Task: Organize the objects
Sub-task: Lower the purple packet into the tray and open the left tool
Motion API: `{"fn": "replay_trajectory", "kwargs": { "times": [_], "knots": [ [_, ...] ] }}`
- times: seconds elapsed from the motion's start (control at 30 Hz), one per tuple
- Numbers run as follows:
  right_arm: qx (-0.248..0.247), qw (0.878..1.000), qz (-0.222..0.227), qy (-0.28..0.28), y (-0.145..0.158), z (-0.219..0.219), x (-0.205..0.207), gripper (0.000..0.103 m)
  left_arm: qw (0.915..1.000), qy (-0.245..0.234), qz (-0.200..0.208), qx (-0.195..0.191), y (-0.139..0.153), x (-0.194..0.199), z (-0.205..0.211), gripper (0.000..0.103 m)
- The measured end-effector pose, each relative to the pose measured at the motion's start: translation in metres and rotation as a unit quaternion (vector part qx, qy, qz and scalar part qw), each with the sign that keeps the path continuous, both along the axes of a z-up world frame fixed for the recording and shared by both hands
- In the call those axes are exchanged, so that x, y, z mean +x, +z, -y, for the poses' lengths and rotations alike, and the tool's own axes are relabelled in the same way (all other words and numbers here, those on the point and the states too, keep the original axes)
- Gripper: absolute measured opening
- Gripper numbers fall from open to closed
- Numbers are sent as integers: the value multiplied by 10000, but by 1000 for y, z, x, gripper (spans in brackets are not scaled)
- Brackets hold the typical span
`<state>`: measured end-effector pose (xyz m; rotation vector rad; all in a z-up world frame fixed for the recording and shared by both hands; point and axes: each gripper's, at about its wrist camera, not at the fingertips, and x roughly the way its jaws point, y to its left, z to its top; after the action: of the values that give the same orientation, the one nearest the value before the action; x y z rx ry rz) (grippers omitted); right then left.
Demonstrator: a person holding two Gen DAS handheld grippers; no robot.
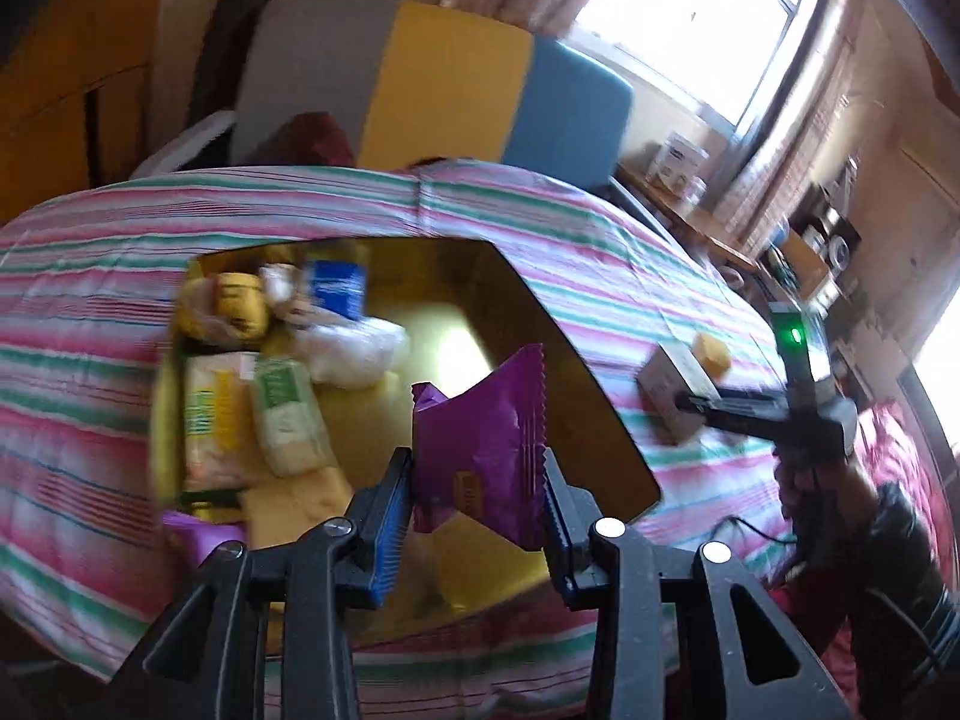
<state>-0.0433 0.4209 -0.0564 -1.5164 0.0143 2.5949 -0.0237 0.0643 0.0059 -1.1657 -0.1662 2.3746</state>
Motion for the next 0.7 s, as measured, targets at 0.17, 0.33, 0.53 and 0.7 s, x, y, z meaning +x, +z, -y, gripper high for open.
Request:
{"fn": "replay_trajectory", "kwargs": {
  "times": [0.17,0.33,0.53,0.7],
  "knots": [
    [13,10000,6,11,0,0,0,52,9984,560,81,25,0,-5,49,39],
    [46,10000,4,18,0,1,0,52,9984,439,354,18,-17,-4,45,39],
    [68,10000,0,21,0,2,1,52,9993,-13,317,-203,-22,-20,1,39],
    [56,10000,-2,4,0,2,1,52,9980,-105,422,-465,-37,-45,-29,39]
  ]
}}
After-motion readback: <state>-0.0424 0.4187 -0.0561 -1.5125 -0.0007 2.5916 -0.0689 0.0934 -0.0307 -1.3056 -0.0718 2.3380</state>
